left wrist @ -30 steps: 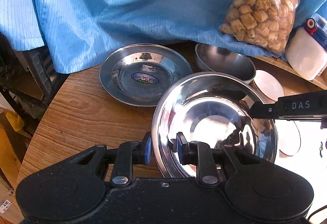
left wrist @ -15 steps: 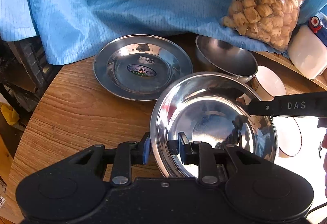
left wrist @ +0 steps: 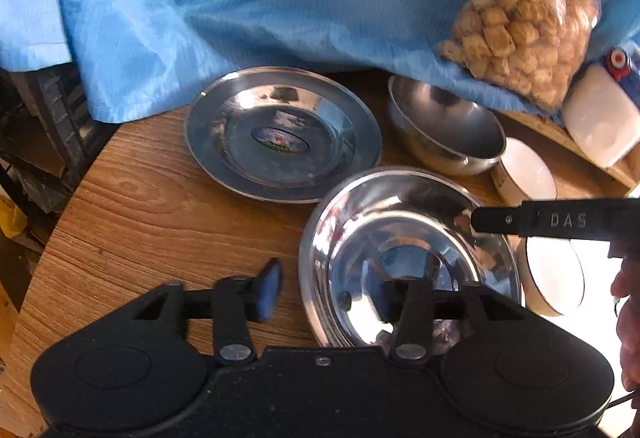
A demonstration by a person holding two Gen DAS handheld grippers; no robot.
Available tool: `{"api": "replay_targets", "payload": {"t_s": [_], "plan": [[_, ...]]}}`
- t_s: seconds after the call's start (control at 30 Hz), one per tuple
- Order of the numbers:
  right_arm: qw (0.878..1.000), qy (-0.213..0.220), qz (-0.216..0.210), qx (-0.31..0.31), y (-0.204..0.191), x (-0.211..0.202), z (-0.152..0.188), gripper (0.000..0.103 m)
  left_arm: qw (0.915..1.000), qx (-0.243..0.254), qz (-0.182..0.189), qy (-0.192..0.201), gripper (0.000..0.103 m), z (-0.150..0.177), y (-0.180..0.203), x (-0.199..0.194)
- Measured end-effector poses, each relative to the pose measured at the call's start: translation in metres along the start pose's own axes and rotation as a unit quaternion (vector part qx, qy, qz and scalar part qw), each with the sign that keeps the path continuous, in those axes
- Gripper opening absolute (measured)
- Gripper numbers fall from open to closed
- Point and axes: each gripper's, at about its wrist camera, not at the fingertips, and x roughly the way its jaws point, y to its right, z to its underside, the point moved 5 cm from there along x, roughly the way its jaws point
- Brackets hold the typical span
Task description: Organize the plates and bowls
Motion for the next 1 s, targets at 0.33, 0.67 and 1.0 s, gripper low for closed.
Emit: {"api": "replay_targets", "payload": {"t_s": [0.33, 0.67, 1.0], "plan": [[0.998, 0.013, -0.064, 0.016, -0.012, -0.011, -0.011, 0.082, 0.9944, -0.082, -0.042, 0.053, 0.102, -0.03, -0.047, -0.013], [0.99, 0.01, -0.139, -0.013, -0.051, 0.0, -0.026, 0.089, 0.9866, -0.127, -0.071, 0.073, 0.102, -0.07, -0.091, 0.003], [0.995, 0.012, -0.091, -0.041, -0.081, 0.035, -0.04, 0.09, 0.9956, -0.088, -0.026, 0.021, 0.102, -0.081, -0.1, 0.034]]}}
